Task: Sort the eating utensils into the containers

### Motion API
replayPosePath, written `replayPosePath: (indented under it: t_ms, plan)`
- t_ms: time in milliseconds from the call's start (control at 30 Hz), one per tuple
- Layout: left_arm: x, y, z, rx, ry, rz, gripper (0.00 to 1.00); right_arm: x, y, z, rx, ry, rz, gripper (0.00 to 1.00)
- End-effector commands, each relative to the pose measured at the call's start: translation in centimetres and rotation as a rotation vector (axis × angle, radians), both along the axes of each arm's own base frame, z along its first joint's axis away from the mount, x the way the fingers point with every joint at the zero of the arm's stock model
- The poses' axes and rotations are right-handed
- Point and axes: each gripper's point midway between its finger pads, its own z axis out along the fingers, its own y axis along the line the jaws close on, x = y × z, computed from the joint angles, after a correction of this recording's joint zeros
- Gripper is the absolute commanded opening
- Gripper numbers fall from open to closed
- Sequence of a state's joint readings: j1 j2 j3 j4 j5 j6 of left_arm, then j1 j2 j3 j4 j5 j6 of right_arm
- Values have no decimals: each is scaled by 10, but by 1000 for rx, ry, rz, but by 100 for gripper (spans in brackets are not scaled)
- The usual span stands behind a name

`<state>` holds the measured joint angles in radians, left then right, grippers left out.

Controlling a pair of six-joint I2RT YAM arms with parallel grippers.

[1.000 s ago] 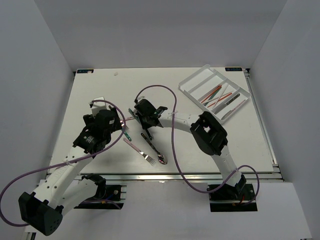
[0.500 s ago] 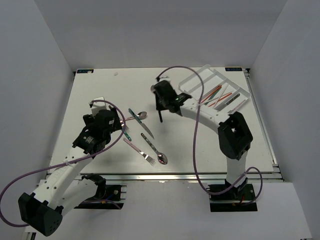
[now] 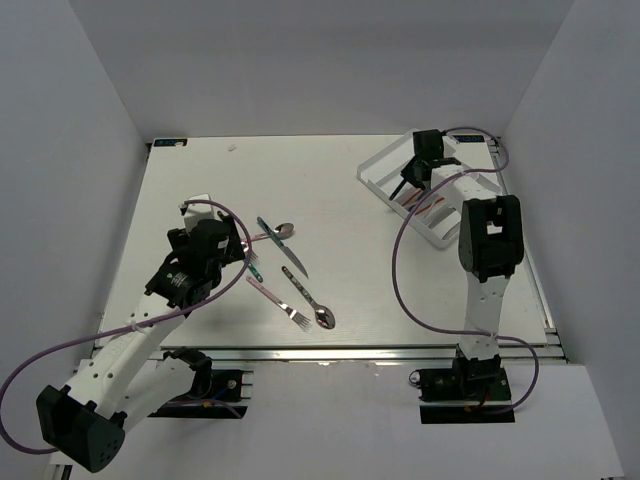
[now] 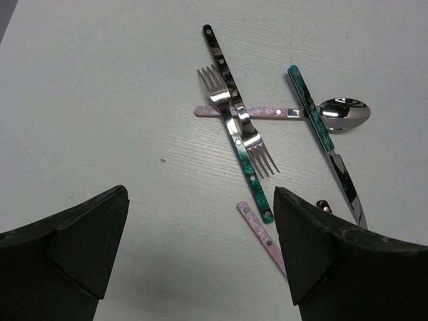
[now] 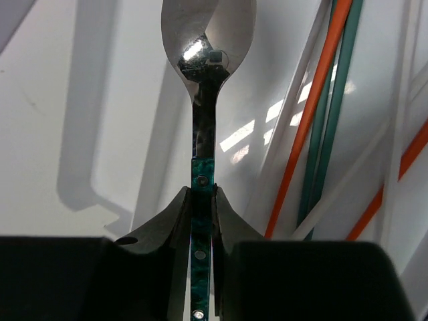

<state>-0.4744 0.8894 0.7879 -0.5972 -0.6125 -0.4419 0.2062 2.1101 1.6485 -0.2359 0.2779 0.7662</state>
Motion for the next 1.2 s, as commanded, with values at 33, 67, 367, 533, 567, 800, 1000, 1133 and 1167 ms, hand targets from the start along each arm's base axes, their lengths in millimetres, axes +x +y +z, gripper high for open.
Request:
replayPosePath:
  t_ms: [33,67,367,533,567,800,1000,1133,1167]
  plan:
    - [5,-4,11,-20,-30,-17,98,32,8,25,107,-94,-106,0]
    - [5,-5,11,-19,-28,-19,98,35,6,23,112,-95,-117,0]
    - [6,-7,10,-23,-25,-32,98,59,-12,-3,130,-45,-158,0]
    - [6,-8,10,-24,-23,-37,98,51,-25,-1,158,-71,-178,0]
    - [6,-8,9,-24,-22,-38,98,52,-25,2,159,-76,-175,0]
    - [5,-8,10,-23,-25,-38,98,51,-22,3,145,-56,-137,54]
    - [7,-10,6,-19,-11,-45,98,49,5,69,89,-194,-6,67]
    - [6,-5,7,-10,-13,-22,98,22,66,108,24,-290,288,67]
    - [6,-4,8,-9,-16,-14,98,10,81,120,-40,-324,398,68]
